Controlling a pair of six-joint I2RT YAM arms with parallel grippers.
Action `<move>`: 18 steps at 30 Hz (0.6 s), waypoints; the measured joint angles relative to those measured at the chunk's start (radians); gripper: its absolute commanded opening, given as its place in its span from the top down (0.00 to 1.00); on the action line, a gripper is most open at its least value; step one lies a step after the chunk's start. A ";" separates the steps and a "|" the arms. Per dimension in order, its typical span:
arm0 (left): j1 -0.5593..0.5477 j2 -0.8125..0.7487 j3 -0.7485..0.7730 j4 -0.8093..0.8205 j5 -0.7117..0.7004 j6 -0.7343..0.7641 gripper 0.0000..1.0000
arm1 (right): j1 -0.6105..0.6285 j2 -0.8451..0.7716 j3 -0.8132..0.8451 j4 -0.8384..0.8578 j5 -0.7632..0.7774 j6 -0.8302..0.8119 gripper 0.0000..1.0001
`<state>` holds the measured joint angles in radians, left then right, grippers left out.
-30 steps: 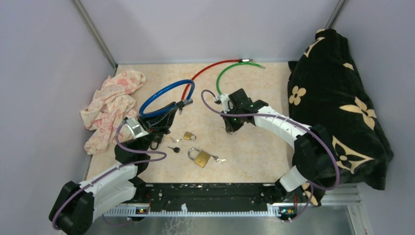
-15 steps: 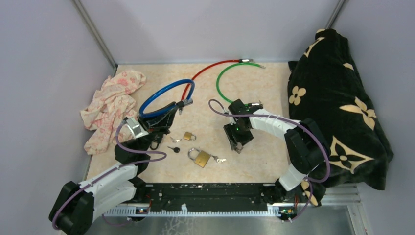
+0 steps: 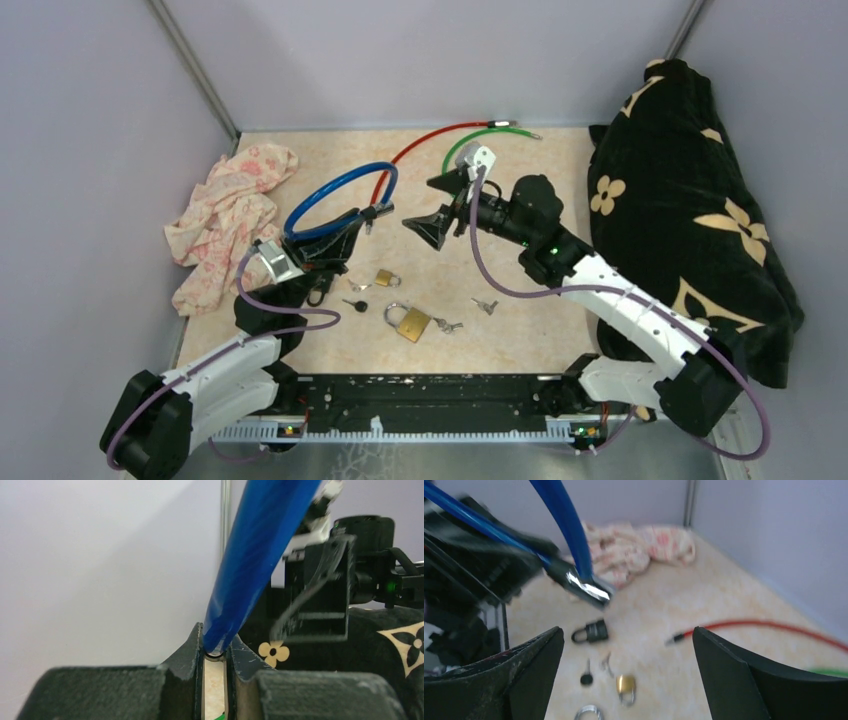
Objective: Lock with the key
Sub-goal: Place the key at the center of the board, then place the lock at the center of the board.
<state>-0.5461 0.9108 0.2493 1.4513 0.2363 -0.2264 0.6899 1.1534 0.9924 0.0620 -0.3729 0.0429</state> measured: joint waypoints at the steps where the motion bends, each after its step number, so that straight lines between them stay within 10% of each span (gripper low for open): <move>1: 0.000 0.000 0.000 0.000 0.000 0.000 1.00 | 0.011 -0.003 -0.003 0.113 -0.032 0.000 0.04; 6: 0.000 0.000 0.000 0.000 0.000 0.003 1.00 | 0.036 0.104 0.052 0.396 -0.121 0.007 0.21; 14: 0.000 0.000 0.000 0.000 0.000 0.005 1.00 | 0.056 0.191 0.141 0.457 -0.182 0.012 0.97; 18: 0.000 0.000 0.001 0.003 0.000 0.007 1.00 | 0.063 0.191 0.156 0.471 -0.201 0.012 1.00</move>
<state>-0.5461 0.9112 0.2501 1.4540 0.2363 -0.2195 0.7525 1.3441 1.1484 0.5331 -0.5735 0.0547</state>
